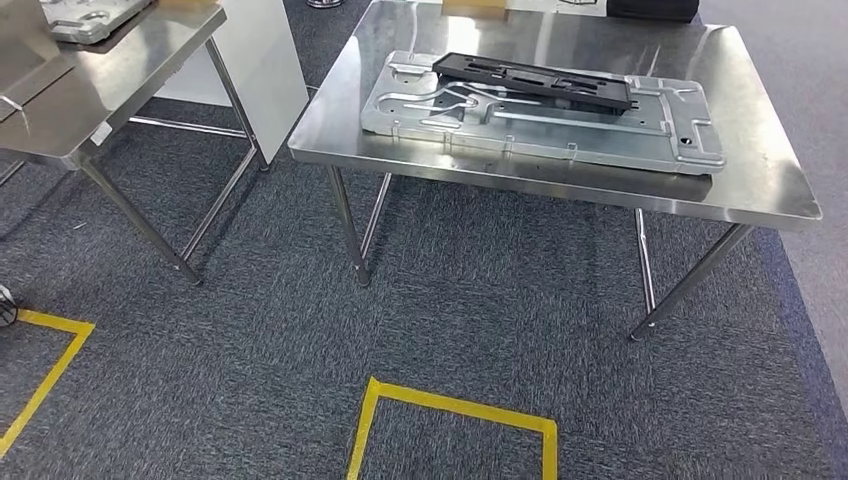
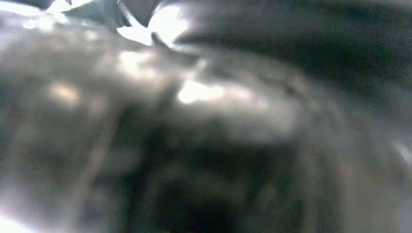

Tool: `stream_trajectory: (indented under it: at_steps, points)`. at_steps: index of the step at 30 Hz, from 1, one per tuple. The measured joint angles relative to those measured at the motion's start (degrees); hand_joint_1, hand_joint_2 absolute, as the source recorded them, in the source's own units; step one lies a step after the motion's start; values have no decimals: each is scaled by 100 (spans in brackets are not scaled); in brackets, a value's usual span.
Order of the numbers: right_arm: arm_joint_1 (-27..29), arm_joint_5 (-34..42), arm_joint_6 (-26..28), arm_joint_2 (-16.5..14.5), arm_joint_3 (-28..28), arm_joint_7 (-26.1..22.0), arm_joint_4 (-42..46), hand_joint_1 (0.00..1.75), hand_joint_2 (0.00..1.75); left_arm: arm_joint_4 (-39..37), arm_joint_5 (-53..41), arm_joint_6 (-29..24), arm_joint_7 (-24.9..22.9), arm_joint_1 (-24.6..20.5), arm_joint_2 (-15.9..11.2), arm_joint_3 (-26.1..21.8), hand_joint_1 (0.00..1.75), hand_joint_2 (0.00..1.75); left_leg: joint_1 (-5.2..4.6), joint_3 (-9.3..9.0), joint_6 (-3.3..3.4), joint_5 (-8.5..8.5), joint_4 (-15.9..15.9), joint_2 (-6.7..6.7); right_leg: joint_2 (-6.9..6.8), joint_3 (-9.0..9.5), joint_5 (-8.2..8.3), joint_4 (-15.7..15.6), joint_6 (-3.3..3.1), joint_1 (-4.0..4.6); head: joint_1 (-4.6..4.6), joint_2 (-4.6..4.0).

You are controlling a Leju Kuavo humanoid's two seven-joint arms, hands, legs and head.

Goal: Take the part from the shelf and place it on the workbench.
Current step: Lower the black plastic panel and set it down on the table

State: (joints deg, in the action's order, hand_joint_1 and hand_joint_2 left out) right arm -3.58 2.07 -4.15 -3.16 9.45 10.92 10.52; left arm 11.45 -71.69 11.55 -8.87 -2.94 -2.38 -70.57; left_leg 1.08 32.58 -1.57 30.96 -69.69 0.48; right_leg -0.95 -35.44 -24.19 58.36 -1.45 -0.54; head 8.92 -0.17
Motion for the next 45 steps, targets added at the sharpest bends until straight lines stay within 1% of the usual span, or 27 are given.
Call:
stream_trajectory:
  at_steps: [1, 3, 5, 8, 10, 12, 13, 14, 15, 17, 19, 20, 22, 23, 25, 27, 28, 29, 30, 32, 33, 35, 37, 39, 41, 43, 45]
  points:
    - [-3, -100, -106, 3, 16, 8, -2, 0, 0, 0, -56, 29, 32, -11, -5, 22, 0, 0, 7, -291, -7, -56, 385, -5, 2, -102, 53, 55, 33, -3, 1, 0]
    - [-7, -266, -272, 20, 65, 35, -3, 0, 0, 1, -158, 84, 112, -25, -31, 76, 0, 0, -10, -770, 7, 62, 1105, -19, 9, -235, 127, 140, 93, -1, 2, 1]
    - [-9, -310, -317, 32, 93, 53, -3, 0, 0, 2, -188, 104, 146, -28, -48, 101, 0, 0, -33, -916, 25, 174, 1367, -28, 10, -260, 152, 165, 116, 4, 2, 2]
    - [-9, -283, -304, 62, 107, 137, -6, 0, 0, 1, -192, 105, 161, -26, -51, 118, 0, 0, -39, -887, 61, 175, 1362, -32, 8, -257, 185, 154, 135, 5, 1, 1]
    - [27, 283, 233, 471, -121, 147, -18, 0, 0, 10, 69, -480, 314, -51, -25, 88, 0, 0, -48, -678, 256, -5, 1341, -2, 33, -367, -245, 496, 249, -18, -4, 0]
    - [89, 883, 757, 1015, -493, -649, -15, 0, 0, 23, 460, -1195, 879, -65, 33, 5, 0, 0, -64, -393, 424, -254, 1308, 30, 68, -541, -883, 1243, 363, -38, -8, 0]
    - [108, 924, 771, 1163, -614, -1328, -5, 0, 0, 27, 575, -1307, 1302, -56, 65, -34, 0, 0, -77, -285, 427, -322, 1282, 32, 74, -564, -969, 1551, 375, -35, -9, 0]
    - [112, 923, 791, 1281, -718, -1950, 12, 0, 0, 31, 671, -1371, 1719, -47, 95, -69, 0, 0, -87, -173, 426, -386, 1251, 35, 77, -518, -899, 1715, 377, -33, -9, 0]
    - [104, 901, 822, 1371, -804, -2437, 30, 0, 0, 33, 744, -1410, 2076, -44, 125, -99, 0, 0, -96, -63, 422, -445, 1214, 38, 78, -383, -737, 1701, 368, -31, -9, -1]
    - [49, 849, 879, 1503, -925, -2885, 82, 0, 0, 35, 812, -1444, 2469, -60, 180, -139, 0, 0, -103, 126, 404, -548, 1144, 41, 91, 208, -524, 1091, 311, -18, -9, -1]
    - [-3, 822, 924, 1597, -1018, -2981, 125, 0, 0, 35, 832, -1452, 2580, -70, 227, -165, 0, 0, -116, 213, 362, -638, 1098, 37, 105, 860, -671, 211, 244, 17, -9, -1]
    - [-20, 819, 939, 1621, -1058, -2989, 136, 0, 0, 35, 834, -1452, 2595, -70, 247, -179, 0, 0, -117, 223, 333, -687, 1097, 35, 108, 1028, -763, -62, 215, 38, -9, 0]
    - [-29, 763, 958, 1621, -1111, -3060, 143, 0, 0, 35, 842, -1436, 2693, -48, 275, -206, 0, 0, -113, 251, 269, -778, 1106, 30, 90, 1018, -738, -198, 155, 44, -10, 0]
    - [-41, 671, 962, 1612, -1124, -3135, 149, 0, 0, 35, 857, -1389, 2839, -42, 277, -216, 0, 0, -106, 289, 237, -733, 1076, 18, 72, 956, -676, -210, 111, 33, -8, 0]
    - [-97, 292, 942, 1568, -1087, -3156, 176, 0, 0, 36, 868, -1127, 3295, -33, 185, -228, 0, 0, -91, 424, 176, -302, 760, -6, 35, 787, -521, -229, 15, 6, -5, 0]
    - [-189, -150, 866, 1453, -965, -2742, 197, 0, 0, 39, 732, -814, 3546, -74, 8, -203, 0, 0, -68, 557, 123, 292, 116, -14, 24, 581, -367, -216, -37, 23, -3, 0]
    - [-218, -297, 814, 1369, -894, -2394, 189, 0, 0, 42, 605, -720, 3477, -102, -60, -161, 0, 0, -59, 581, 101, 423, -196, -14, 25, 471, -291, -200, -40, 32, -2, -1]
    - [-229, -362, 756, 1277, -835, -1993, 169, 0, 0, 44, 478, -685, 3268, -129, -95, -105, 0, 44, -56, 547, 88, 395, -390, -14, 25, 361, -224, -176, -36, 37, -2, -1]
    - [-220, -354, 698, 1182, -794, -1532, 139, 0, 44, 46, 370, -672, 2930, -144, -108, -42, 0, 87, -56, 428, 84, 239, -418, -14, 23, 251, -165, -141, -28, 38, -2, 0]
    - [-152, -155, 670, 999, -768, -498, 71, 0, 131, 45, 256, -711, 1975, -144, -87, 35, 0, 175, -57, -86, 108, -97, 75, -17, 17, 74, -82, -50, 0, 37, -3, 0]
    - [-105, 14, 722, 913, -785, 64, 45, 0, 175, 45, 252, -769, 1397, -131, -65, 46, 0, 175, -70, -419, 132, -108, 513, -21, 15, 14, -49, 1, 21, 42, -2, 0]
    - [16, 476, 1015, 762, -906, 1158, 4, 0, 175, 37, 362, -964, 186, -77, 33, 13, 0, 175, -91, -871, 183, 107, 1263, -27, 8, -54, -15, 73, 63, 58, -2, -1]
    - [135, 959, 1434, 662, -1151, 1849, -18, 0, 175, 28, 575, -1193, -657, 2, 191, -96, 0, 175, -111, -942, 226, 216, 1508, -19, 16, -88, -65, 83, 30, 67, -3, -1]
    - [230, 1284, 1760, 600, -1448, 2077, -22, 0, 175, 26, 749, -1395, -956, 92, 314, -260, 0, 175, -144, -906, 303, 184, 1486, 0, 25, -84, 31, 24, 76, 40, -3, -1]
    - [307, 1406, 1868, 542, -1689, 2073, -26, 0, 175, 28, 822, -1513, -882, 150, 378, -409, 0, 175, -154, -870, 395, 97, 1476, 11, 23, -78, 234, -48, 223, 13, -3, -1]
    - [345, 1426, 1839, 499, -1845, 1998, -32, 0, 175, 32, 818, -1544, -695, 158, 417, -499, 0, 175, -125, -794, 460, -36, 1501, 23, 46, -141, 70, 76, 295, 2, -3, -1]
    - [353, 1377, 1718, 470, -1934, 1779, -36, 0, 87, 33, 765, -1543, -442, 153, 430, -532, 0, 175, -109, -667, 499, -150, 1495, 43, 69, -325, -481, 658, 339, -17, -4, -1]
